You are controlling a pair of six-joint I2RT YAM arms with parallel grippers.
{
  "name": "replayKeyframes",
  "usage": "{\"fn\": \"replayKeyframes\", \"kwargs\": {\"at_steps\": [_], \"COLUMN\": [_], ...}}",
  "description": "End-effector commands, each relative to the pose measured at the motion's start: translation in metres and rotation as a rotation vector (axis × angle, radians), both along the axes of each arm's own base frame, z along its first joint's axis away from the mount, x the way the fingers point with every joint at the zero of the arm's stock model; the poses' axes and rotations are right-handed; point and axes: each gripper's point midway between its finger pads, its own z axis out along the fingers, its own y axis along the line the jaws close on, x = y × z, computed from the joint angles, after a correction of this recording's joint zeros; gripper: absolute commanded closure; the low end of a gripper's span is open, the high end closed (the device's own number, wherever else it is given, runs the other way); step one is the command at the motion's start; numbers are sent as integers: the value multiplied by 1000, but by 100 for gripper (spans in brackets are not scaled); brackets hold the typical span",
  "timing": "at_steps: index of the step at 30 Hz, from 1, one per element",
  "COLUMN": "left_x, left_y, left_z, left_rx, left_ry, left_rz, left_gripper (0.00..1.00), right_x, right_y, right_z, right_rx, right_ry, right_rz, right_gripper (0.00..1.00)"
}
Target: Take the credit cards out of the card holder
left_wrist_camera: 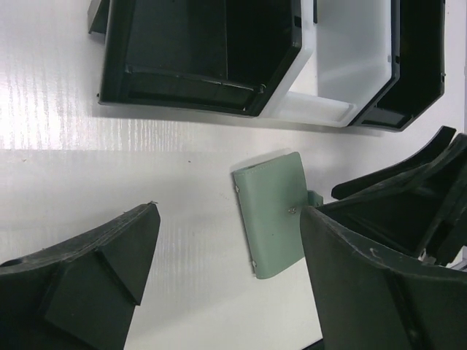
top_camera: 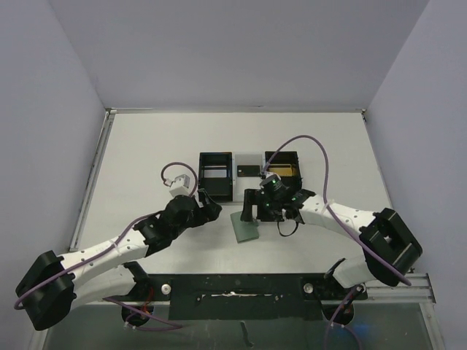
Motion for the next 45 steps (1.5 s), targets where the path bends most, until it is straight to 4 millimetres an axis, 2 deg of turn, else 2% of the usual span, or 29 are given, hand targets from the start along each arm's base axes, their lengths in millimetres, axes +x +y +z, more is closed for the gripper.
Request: {"fn": "replayKeyframes", "kwargs": {"at_steps": [1, 6, 9, 15, 19, 25, 29, 32, 34, 43, 45], "left_x": [7, 7, 11, 14, 16, 12, 10, 10, 10, 13, 14], "left_y": [5, 7, 16, 19, 13, -4, -13, -12, -11, -1, 1], "left_z": [12, 16, 16, 24, 30, 29, 28, 30, 32, 41, 43], "left_rx": [-52, -50, 0, 32, 27, -21, -43, -44, -46, -61, -44], "left_ry": [-33, -38, -43, -80, -98, -96, -83, -76, -76, -94, -96], "left_rz": [61, 57, 101, 87, 57, -19, -52, -45, -35, 0, 3], "left_gripper": [19, 17, 17, 17, 17, 17, 17, 17, 17, 16, 16], "right_x": [10, 12, 11, 10, 7, 2, 5, 7, 6, -9, -13], "right_y": [-8, -21, -26, -23, -21, -9, -11, -13, -8, 34, 44], "right_z": [1, -9, -11, -6, -8, -9, -6, 2, 14, 70, 75], "right_rx": [-183, -210, -172, 38, 50, 105, 96, 80, 112, 346, 394], "right_ry": [-54, -24, -4, 45, 59, 84, 87, 87, 75, 13, 19], "right_rz": [-27, -57, -62, -57, -36, 7, -17, -32, -13, 182, 219], "right_gripper": [14, 37, 49, 66, 77, 80, 99, 100, 100, 100, 100]}}
